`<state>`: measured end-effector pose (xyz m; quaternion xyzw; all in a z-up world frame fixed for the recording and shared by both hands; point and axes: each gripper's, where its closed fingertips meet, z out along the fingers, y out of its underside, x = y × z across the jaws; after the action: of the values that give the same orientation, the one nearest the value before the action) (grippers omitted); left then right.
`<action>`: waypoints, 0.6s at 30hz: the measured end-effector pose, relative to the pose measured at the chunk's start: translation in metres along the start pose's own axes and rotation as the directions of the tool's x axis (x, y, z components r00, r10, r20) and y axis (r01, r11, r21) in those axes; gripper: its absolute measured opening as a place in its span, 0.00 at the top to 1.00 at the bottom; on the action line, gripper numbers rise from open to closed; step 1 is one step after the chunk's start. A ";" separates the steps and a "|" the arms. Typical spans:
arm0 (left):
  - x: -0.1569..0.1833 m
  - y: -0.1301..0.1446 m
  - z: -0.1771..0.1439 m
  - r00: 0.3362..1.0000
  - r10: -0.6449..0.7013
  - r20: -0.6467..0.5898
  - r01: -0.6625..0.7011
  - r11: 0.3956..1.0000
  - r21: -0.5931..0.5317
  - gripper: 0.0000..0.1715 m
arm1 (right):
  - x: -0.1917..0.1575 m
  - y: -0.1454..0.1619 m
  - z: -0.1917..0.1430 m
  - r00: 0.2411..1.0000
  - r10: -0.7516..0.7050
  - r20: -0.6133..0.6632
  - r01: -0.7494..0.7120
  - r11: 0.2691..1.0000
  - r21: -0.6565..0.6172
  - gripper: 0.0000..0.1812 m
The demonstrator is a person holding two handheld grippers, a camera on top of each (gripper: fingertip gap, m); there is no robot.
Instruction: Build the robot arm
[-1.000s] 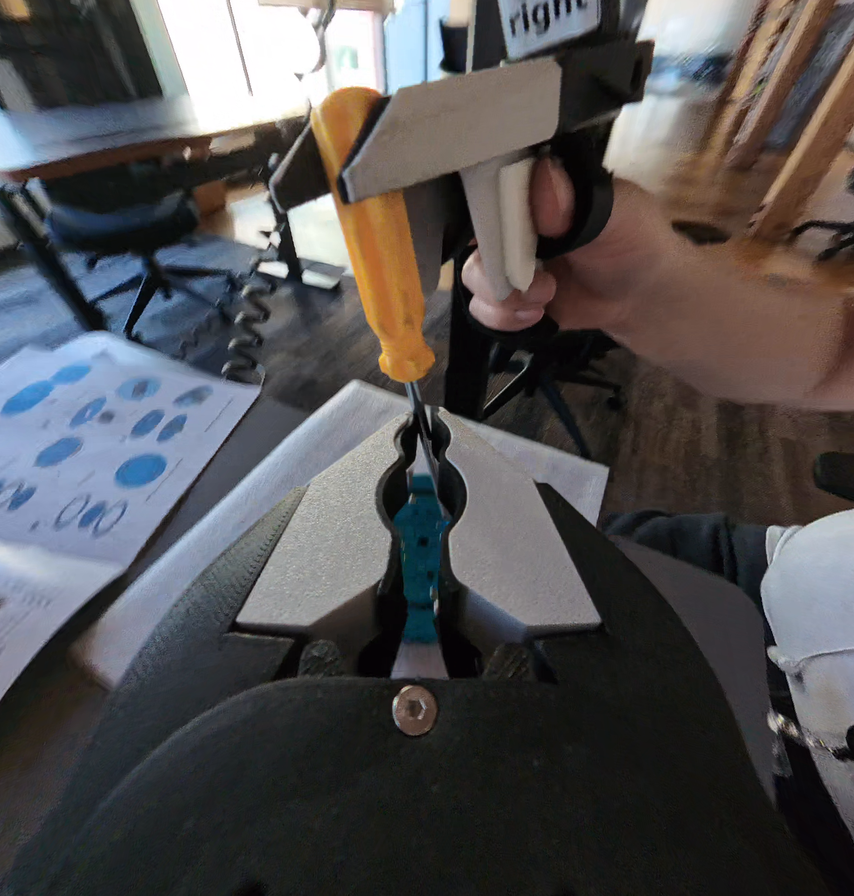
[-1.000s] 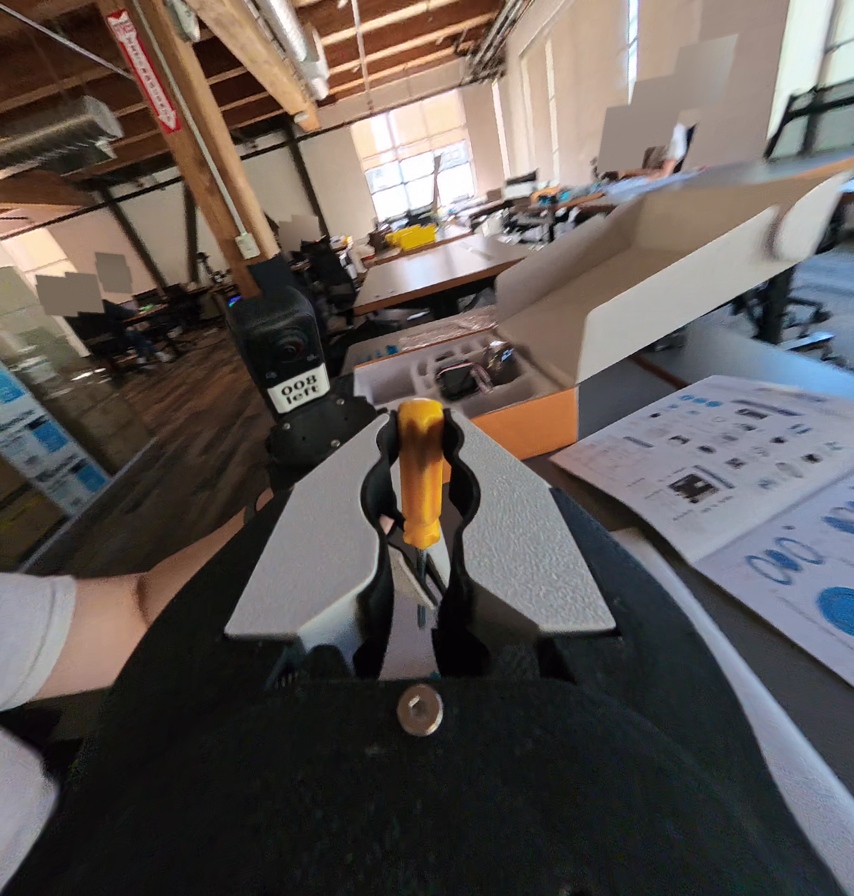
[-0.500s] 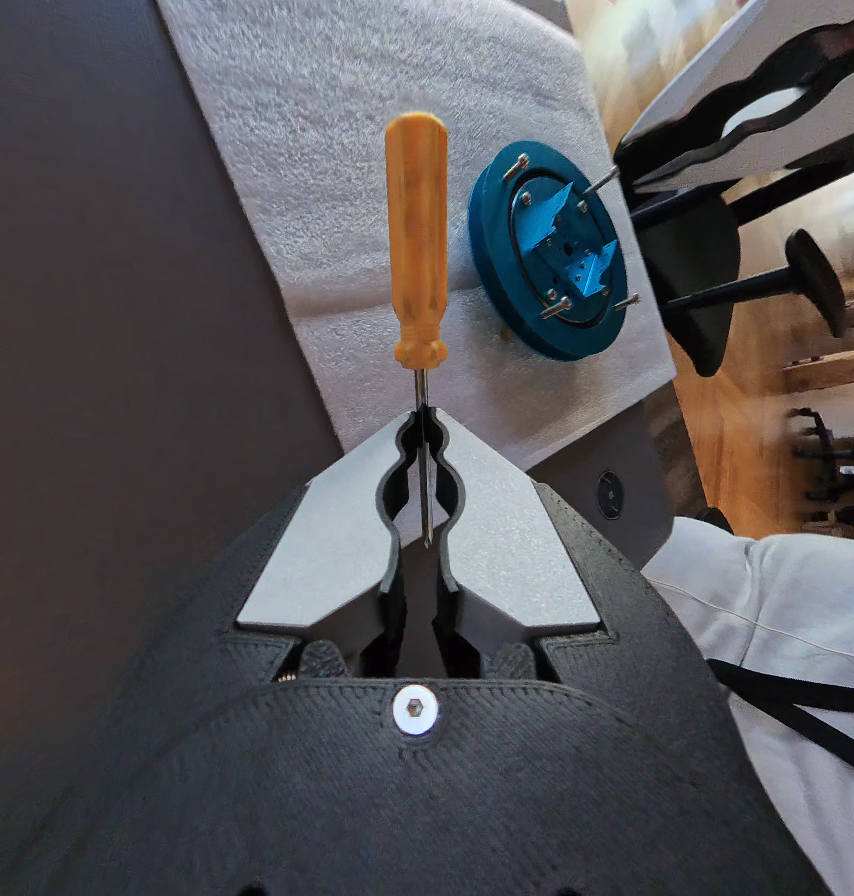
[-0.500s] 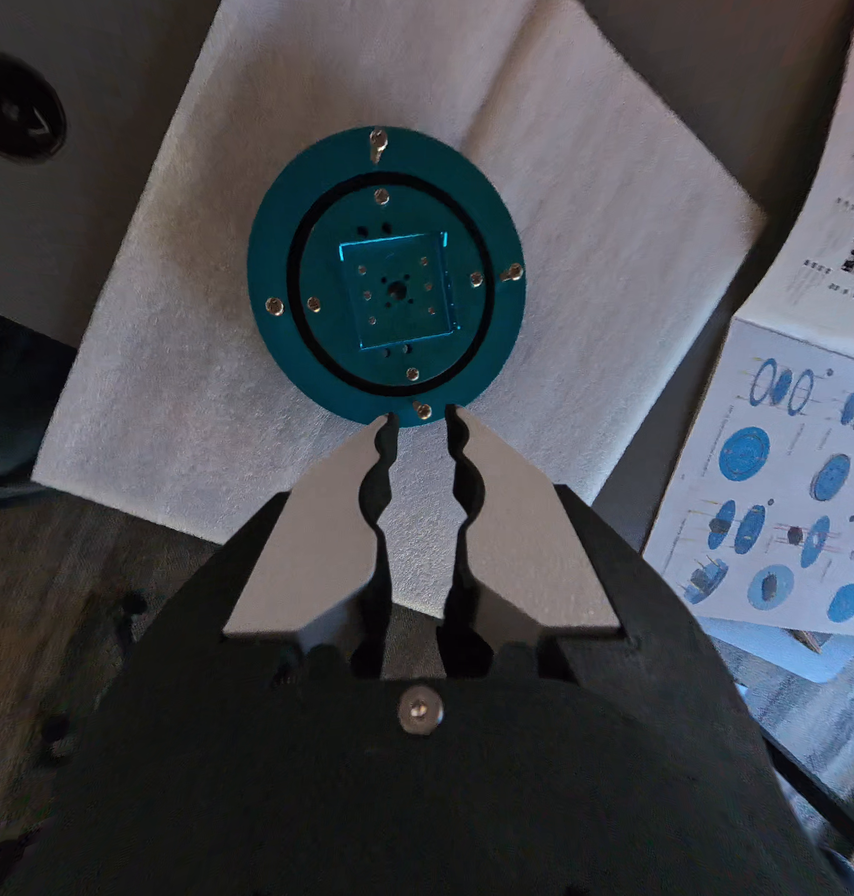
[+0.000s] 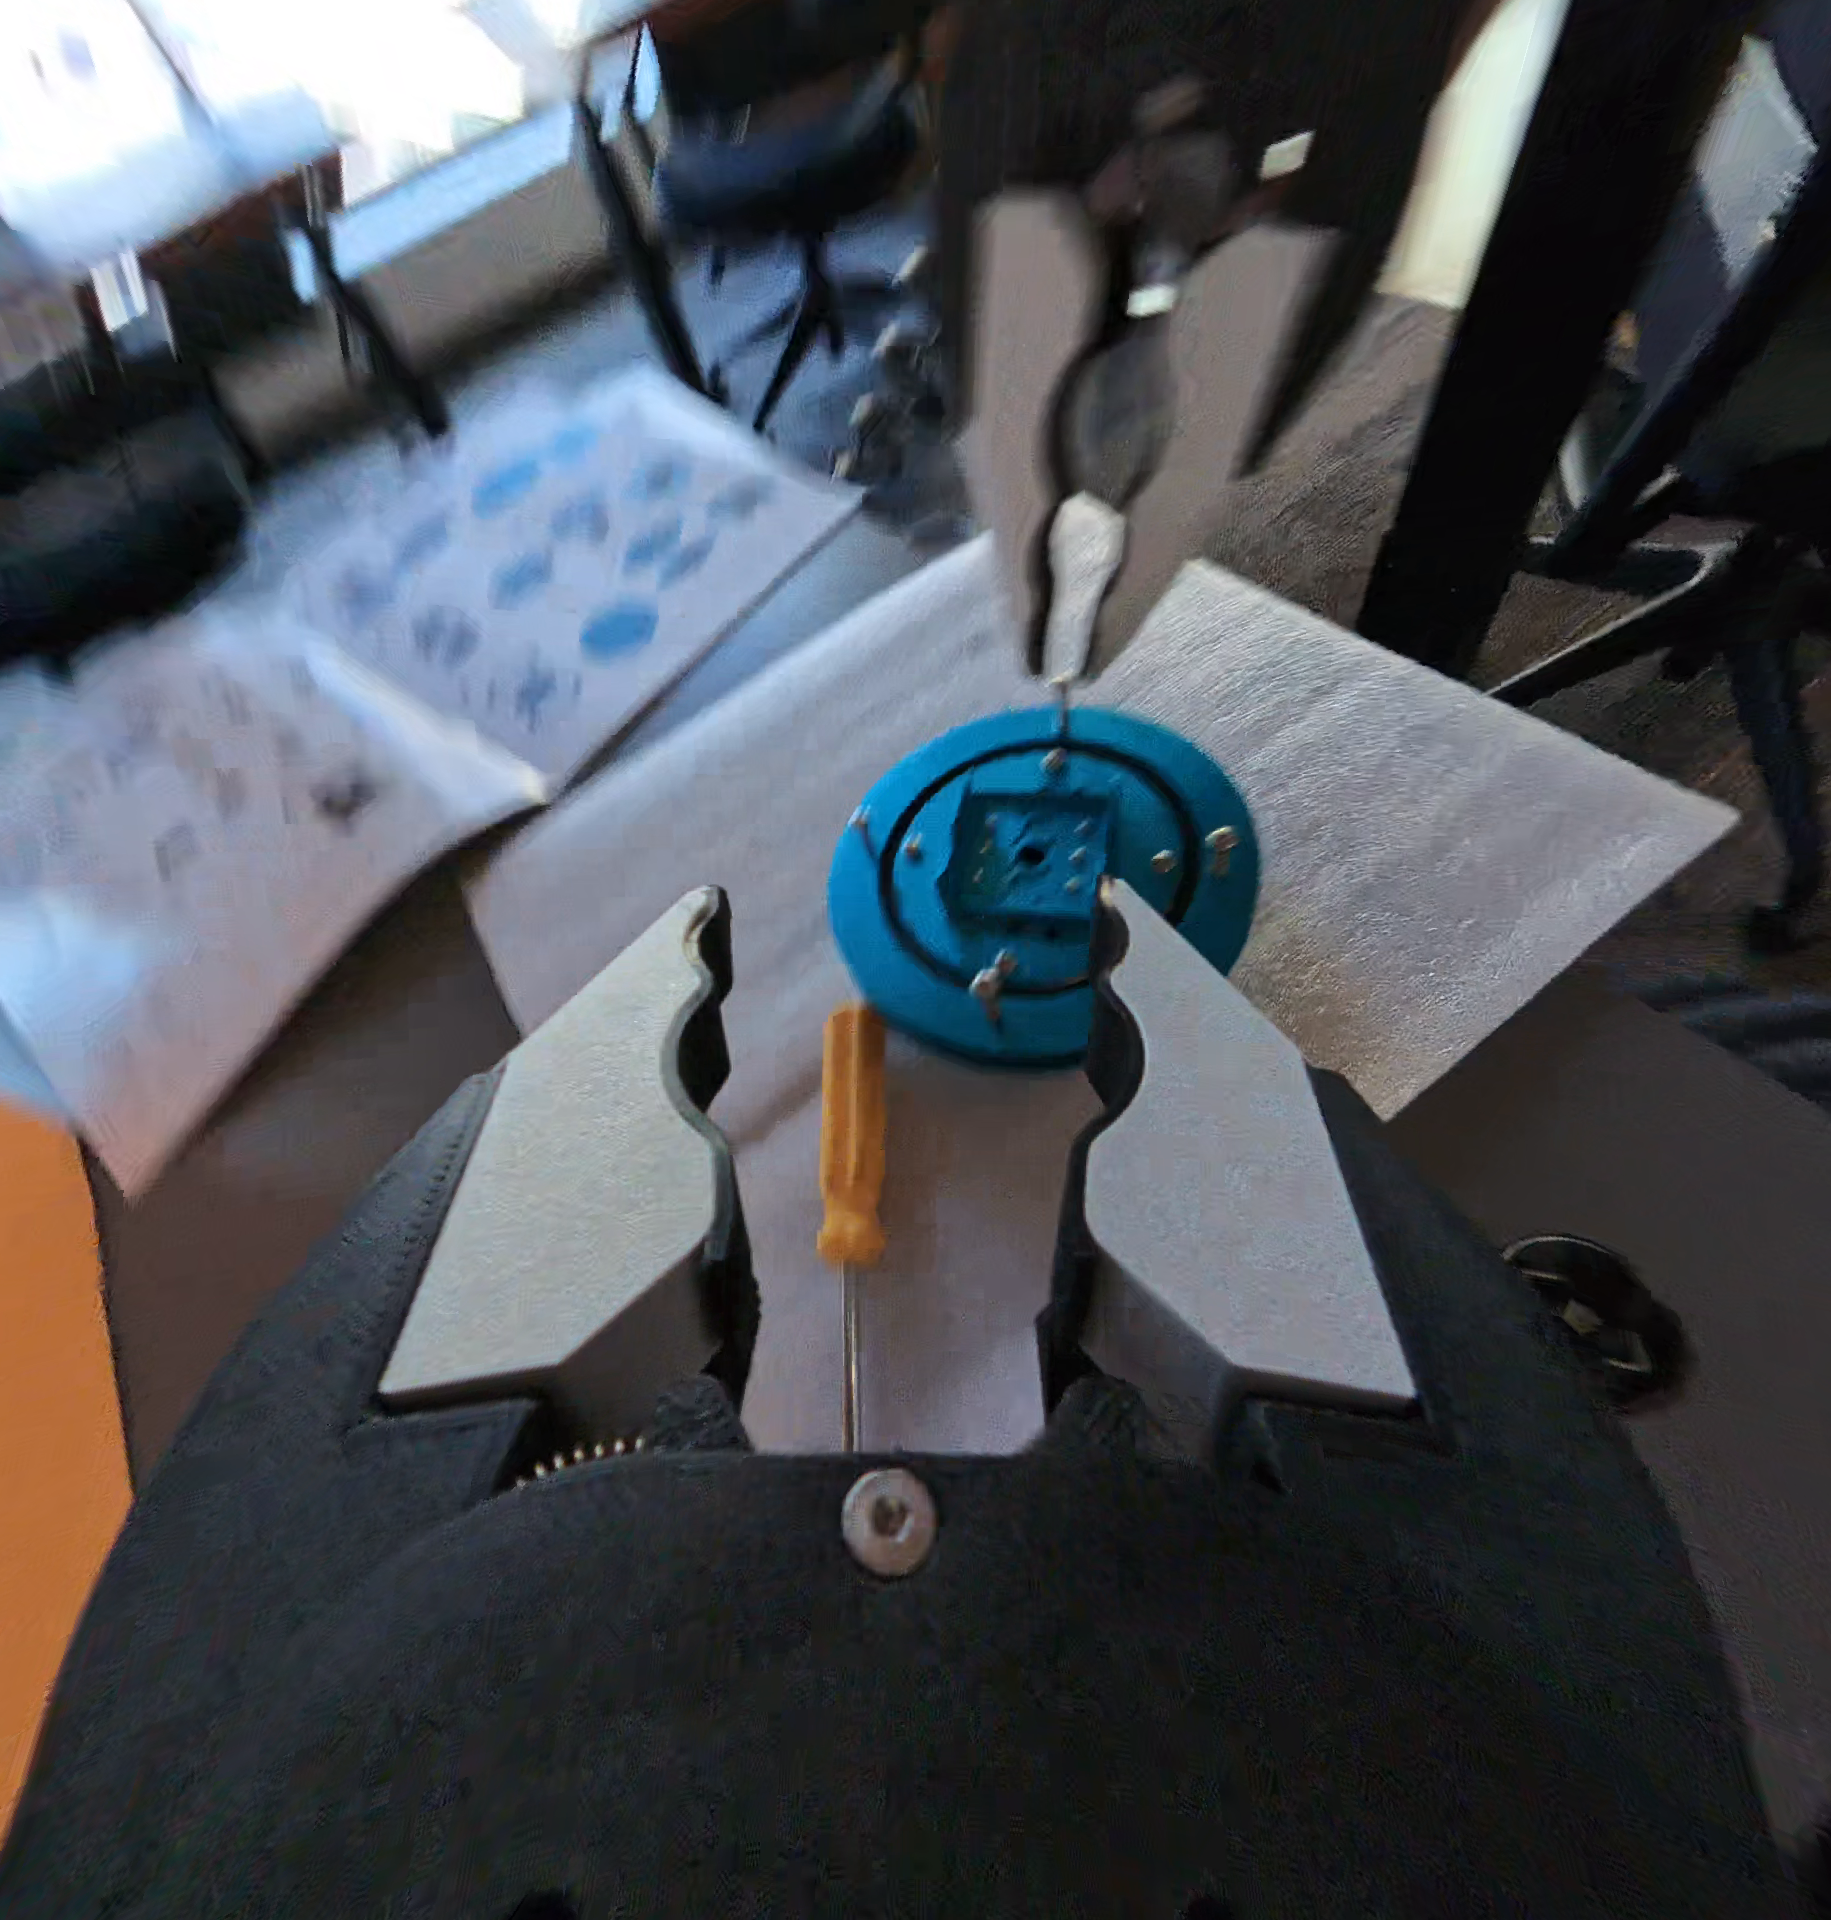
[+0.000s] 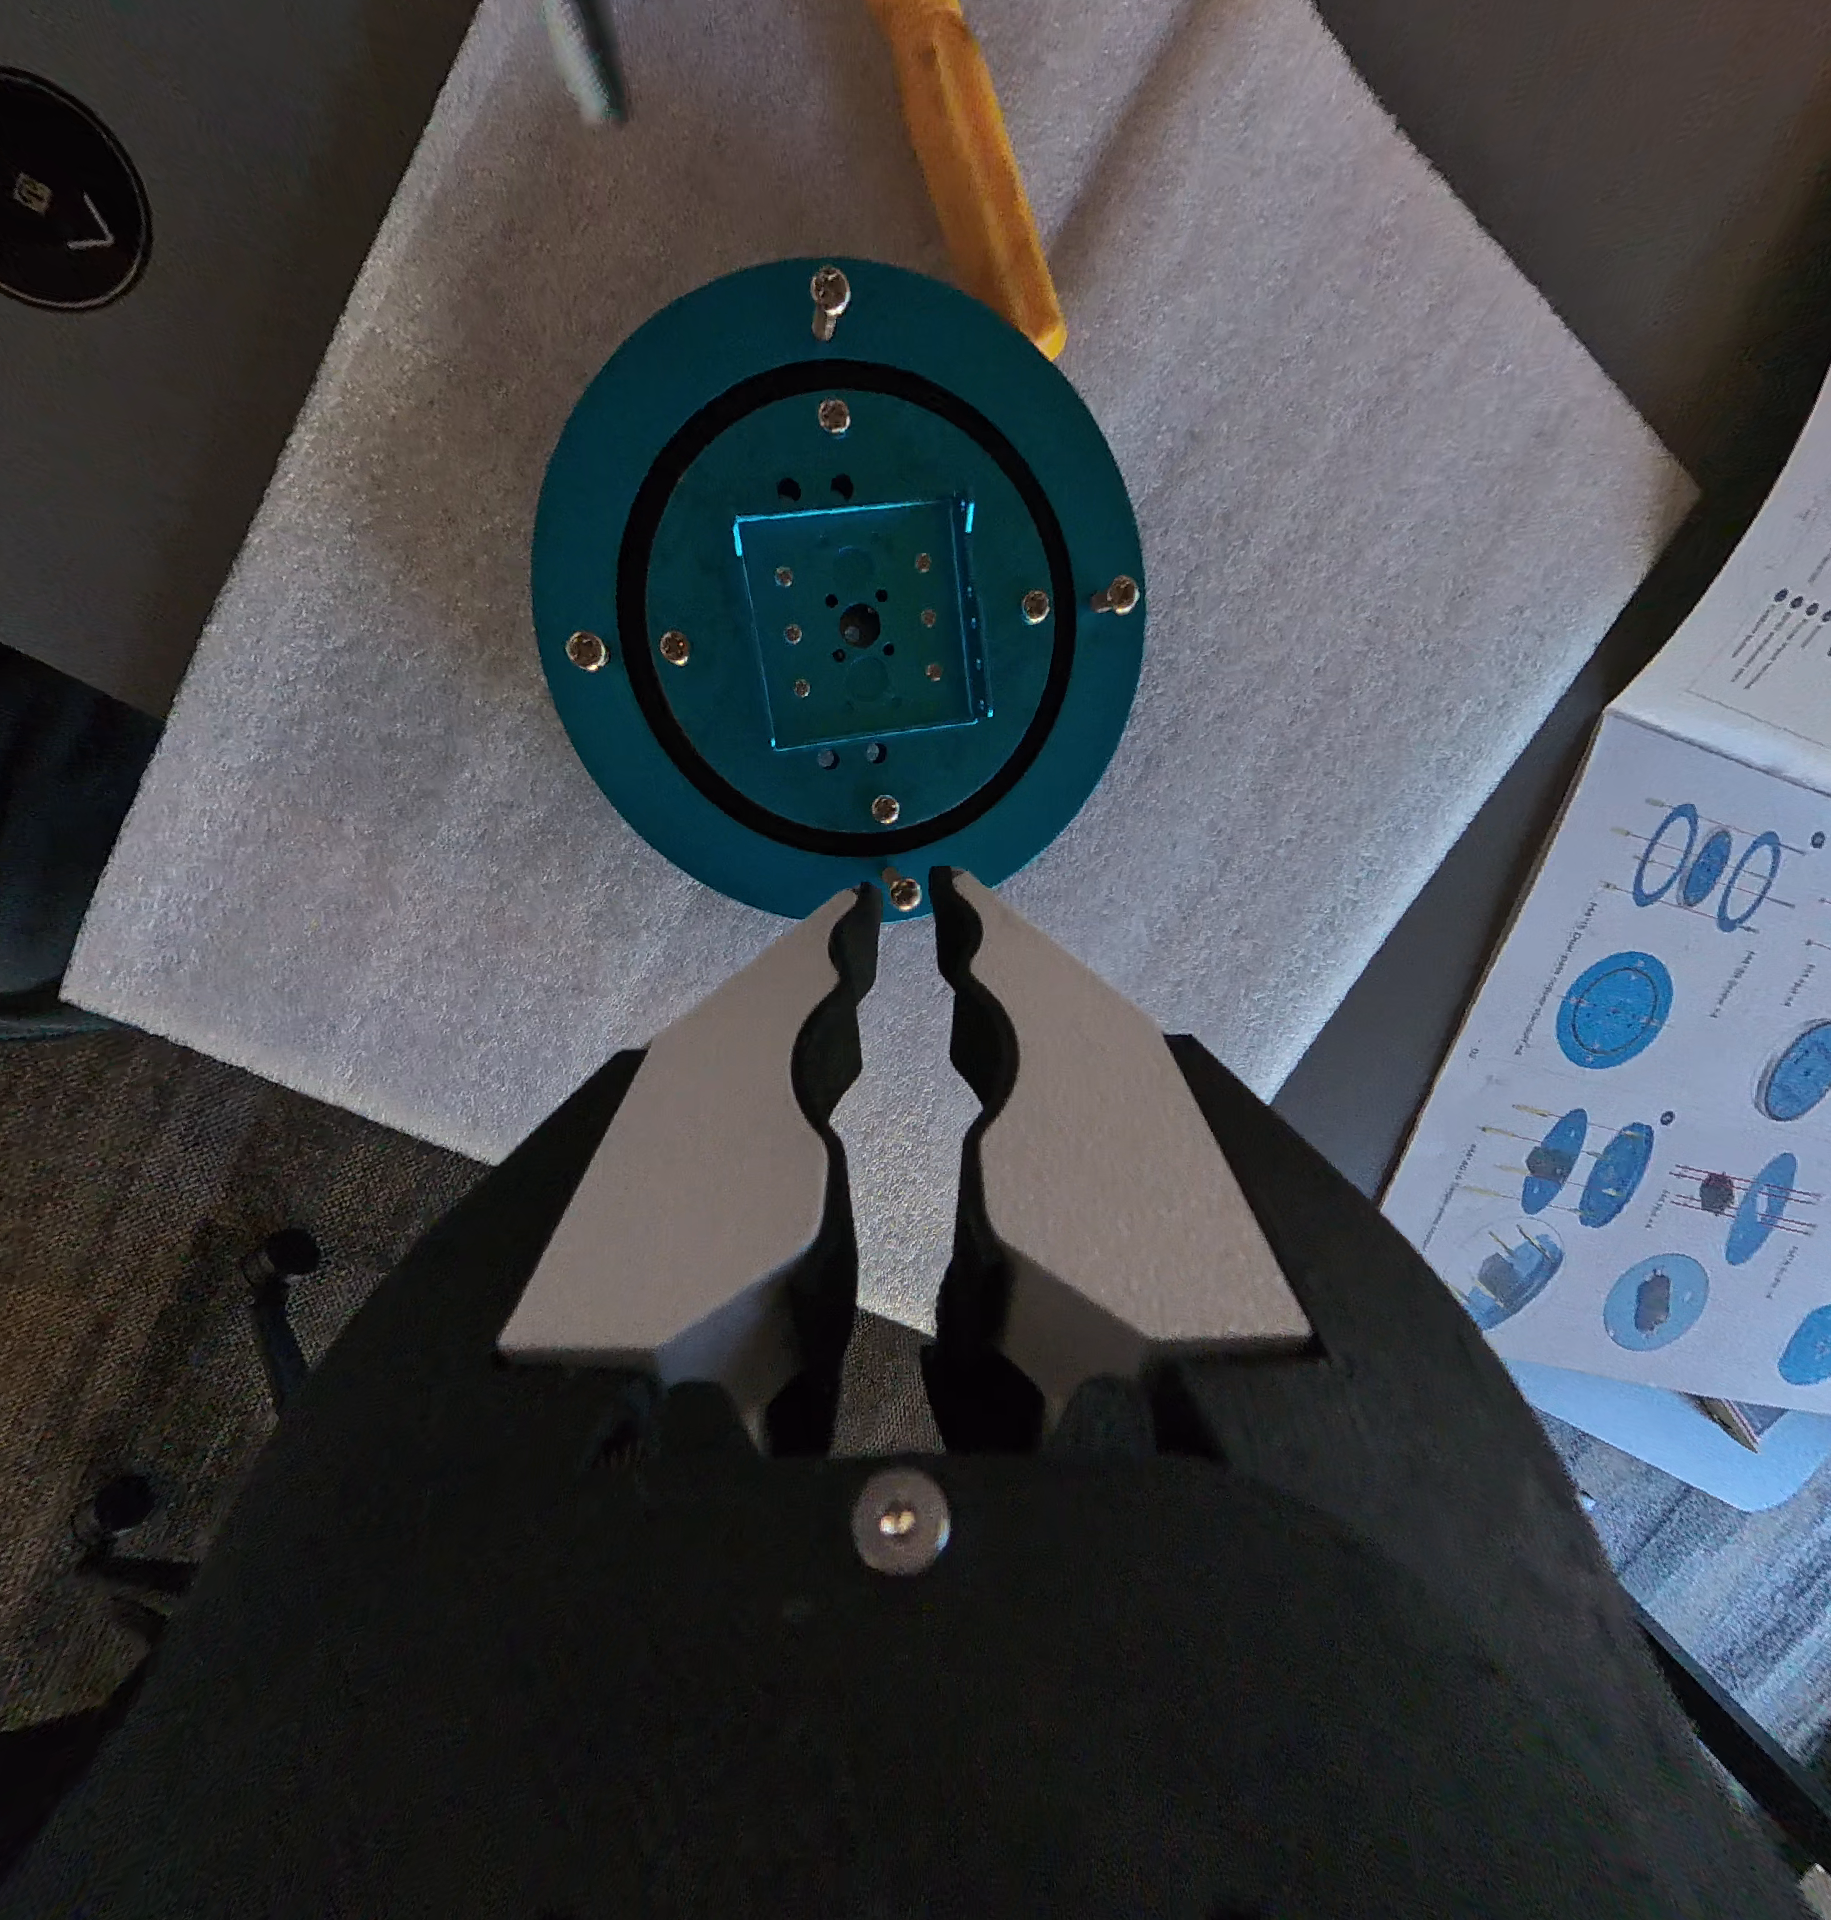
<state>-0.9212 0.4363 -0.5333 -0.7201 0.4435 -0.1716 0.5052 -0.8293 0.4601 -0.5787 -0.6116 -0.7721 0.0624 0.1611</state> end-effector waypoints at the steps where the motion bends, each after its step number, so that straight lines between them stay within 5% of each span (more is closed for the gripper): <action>1: 0.012 -0.006 0.005 0.994 0.110 -0.009 -0.109 0.993 0.043 0.63 | 0.000 0.001 0.001 1.000 0.001 0.002 -0.001 1.000 -0.008 0.95; 3: 0.034 -0.001 0.018 0.964 0.251 -0.084 -0.250 0.968 0.023 0.64 | -0.002 0.001 0.003 1.000 0.002 0.013 -0.002 1.000 -0.009 0.96; 7: 0.051 0.002 0.043 0.931 0.271 -0.244 -0.283 0.959 -0.015 0.67 | -0.001 0.001 0.005 1.000 0.011 0.013 -0.011 1.000 -0.018 0.97; 13: 0.049 0.005 0.064 0.917 0.189 -0.351 -0.219 0.975 -0.046 0.75 | -0.001 0.001 0.006 0.997 0.073 0.025 -0.072 0.997 -0.025 0.97; 18: 0.050 0.018 0.075 0.921 0.122 -0.370 -0.174 0.979 -0.110 0.83 | 0.006 0.003 0.008 0.963 0.269 -0.014 -0.269 0.962 -0.034 0.97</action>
<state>-0.8505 0.4373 -0.5916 -0.6743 0.5930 -0.2307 0.3747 -0.8299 0.4675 -0.5860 -0.7138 -0.6821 0.0670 0.1437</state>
